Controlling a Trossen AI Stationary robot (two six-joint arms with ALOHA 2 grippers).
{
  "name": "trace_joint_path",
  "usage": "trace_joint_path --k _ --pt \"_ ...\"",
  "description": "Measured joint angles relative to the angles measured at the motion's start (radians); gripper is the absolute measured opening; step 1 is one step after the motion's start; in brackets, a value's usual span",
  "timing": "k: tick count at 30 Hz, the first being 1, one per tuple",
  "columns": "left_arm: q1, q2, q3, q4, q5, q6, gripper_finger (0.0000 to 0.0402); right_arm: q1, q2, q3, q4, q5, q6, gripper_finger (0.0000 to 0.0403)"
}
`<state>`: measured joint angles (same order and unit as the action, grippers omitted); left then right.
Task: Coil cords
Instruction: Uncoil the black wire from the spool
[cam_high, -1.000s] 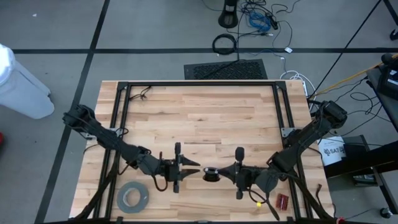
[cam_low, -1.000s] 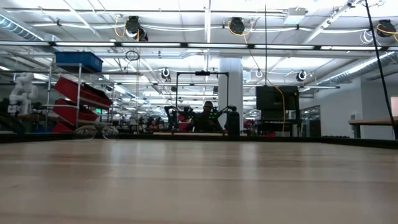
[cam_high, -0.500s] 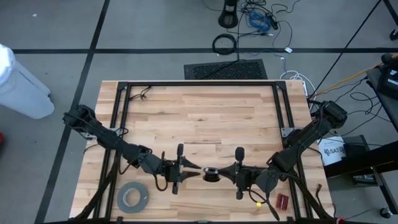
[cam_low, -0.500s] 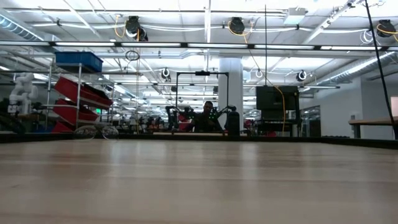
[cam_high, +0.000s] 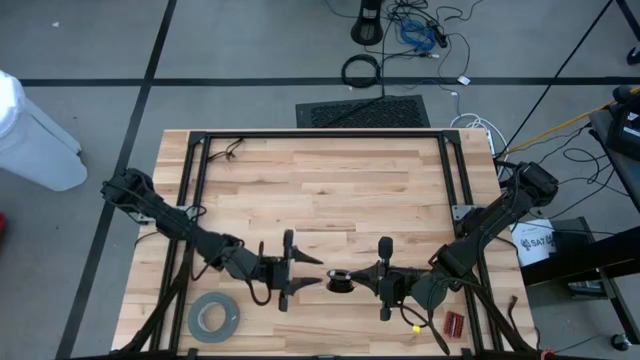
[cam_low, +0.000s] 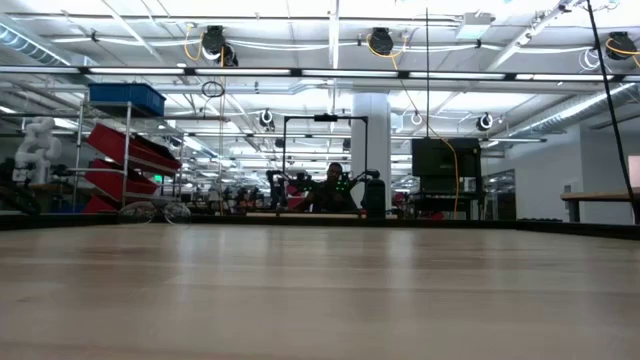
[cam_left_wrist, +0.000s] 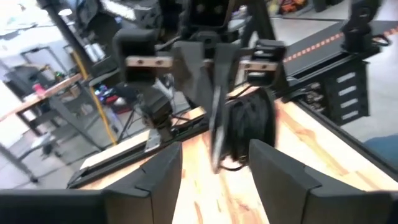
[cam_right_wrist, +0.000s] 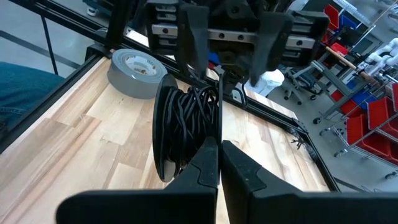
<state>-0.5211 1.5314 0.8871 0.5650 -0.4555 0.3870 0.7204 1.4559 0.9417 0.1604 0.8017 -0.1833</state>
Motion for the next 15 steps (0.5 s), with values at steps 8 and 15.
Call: trace_joint_path --k 8,15 --pt "-0.006 0.0 0.0 -0.038 0.01 -0.059 0.0199 0.0 0.0 0.0 -0.008 -0.001 0.015 0.0" --pt "0.022 0.001 0.0 -0.005 0.007 -0.041 0.0199 0.0 0.0 0.0 -0.008 -0.024 0.015 0.0"
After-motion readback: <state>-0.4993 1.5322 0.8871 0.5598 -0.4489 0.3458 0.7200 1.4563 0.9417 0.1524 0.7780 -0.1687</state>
